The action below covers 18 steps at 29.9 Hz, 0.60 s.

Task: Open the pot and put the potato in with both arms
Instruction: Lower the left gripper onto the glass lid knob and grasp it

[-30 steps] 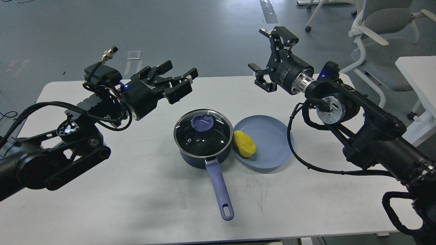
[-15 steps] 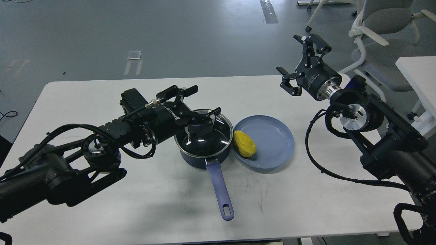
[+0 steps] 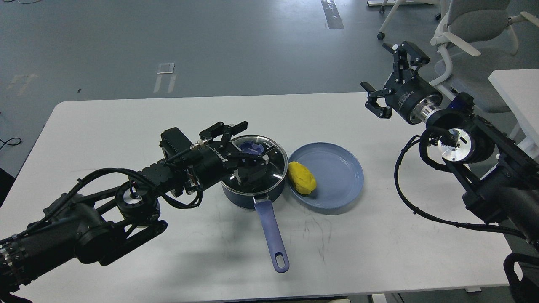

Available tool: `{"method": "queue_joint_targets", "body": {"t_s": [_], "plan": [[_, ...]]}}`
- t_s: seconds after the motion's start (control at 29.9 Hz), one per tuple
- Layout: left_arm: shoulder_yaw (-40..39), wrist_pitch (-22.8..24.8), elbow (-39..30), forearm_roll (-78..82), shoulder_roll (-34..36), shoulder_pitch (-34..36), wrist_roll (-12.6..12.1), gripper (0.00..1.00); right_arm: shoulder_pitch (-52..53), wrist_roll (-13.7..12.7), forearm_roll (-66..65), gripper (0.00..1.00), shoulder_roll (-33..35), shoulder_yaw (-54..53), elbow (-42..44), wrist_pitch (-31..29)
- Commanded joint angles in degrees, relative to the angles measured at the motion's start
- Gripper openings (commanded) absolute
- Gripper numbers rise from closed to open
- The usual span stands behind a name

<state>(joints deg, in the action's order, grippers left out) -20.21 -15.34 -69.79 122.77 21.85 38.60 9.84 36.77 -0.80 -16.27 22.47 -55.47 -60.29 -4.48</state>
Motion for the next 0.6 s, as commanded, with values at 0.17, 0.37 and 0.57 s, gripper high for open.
{"method": "queue_joint_targets", "body": {"t_s": [0.17, 0.37, 0.57], "plan": [[0.2, 0.0, 3.3, 1.4, -1.3, 0.0, 0.1, 0.97, -0.7, 0.1, 0.0, 1.00, 0.3, -0.1, 0.0, 0.0], [0.3, 0.0, 4.3, 2.2, -1.4, -0.4, 0.9, 0.97, -0.7, 0.1, 0.0, 1.00, 0.3, -0.3, 0.1, -0.1], [0.3, 0.0, 5.4, 2.2, -1.4, -0.7, 1.2, 0.97, -0.7, 0.1, 0.0, 1.00, 0.2, -0.3, 0.3, -0.2]]}}
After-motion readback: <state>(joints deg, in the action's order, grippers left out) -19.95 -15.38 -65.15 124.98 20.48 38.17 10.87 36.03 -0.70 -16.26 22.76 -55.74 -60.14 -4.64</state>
